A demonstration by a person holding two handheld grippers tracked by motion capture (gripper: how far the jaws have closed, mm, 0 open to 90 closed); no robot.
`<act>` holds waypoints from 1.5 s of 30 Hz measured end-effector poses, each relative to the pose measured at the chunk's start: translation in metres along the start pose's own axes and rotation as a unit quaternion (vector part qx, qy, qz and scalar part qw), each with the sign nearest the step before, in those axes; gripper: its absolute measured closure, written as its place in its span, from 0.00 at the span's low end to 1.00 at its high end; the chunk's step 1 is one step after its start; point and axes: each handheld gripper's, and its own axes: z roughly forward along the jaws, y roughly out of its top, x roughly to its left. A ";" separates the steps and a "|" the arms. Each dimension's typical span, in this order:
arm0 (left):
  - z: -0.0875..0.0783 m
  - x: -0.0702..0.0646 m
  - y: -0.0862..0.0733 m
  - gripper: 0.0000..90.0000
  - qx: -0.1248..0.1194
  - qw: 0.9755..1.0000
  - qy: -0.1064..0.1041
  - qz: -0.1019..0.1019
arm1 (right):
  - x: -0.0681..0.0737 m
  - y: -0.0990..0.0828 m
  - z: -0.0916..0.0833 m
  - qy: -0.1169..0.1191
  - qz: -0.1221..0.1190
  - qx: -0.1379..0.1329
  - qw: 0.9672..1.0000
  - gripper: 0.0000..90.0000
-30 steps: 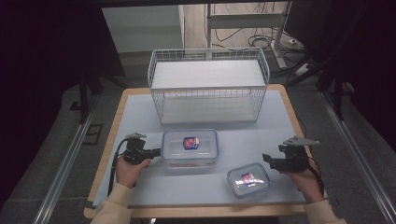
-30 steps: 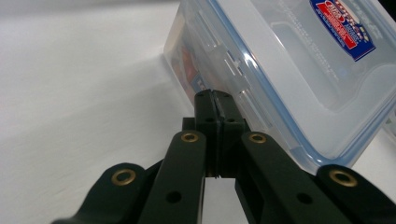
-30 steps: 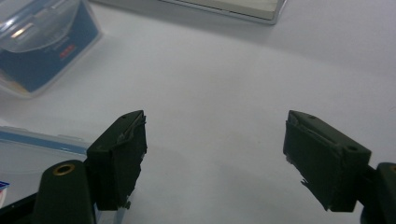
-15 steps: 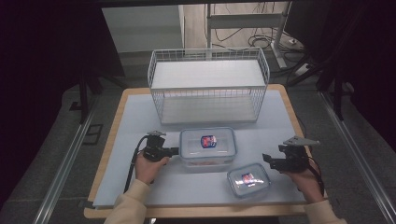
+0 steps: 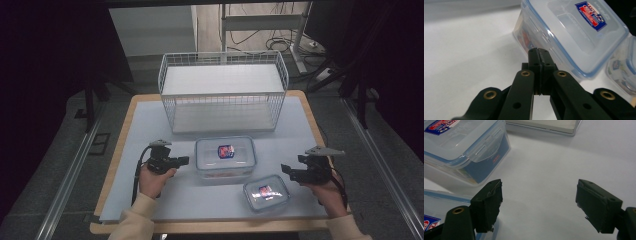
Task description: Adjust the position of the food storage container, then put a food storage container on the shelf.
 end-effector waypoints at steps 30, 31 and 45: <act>-0.025 -0.001 0.002 0.16 -0.041 0.997 -0.034 -0.053 | 0.027 0.026 -0.003 0.106 0.015 -0.023 0.994 0.22; -0.024 -0.001 0.003 0.16 -0.040 0.997 -0.037 -0.056 | 0.030 0.028 0.000 0.111 0.011 -0.018 0.994 0.21; 0.025 0.002 0.017 0.16 0.002 0.991 -0.105 -0.089 | 0.037 0.068 0.057 0.178 0.049 0.058 0.981 0.15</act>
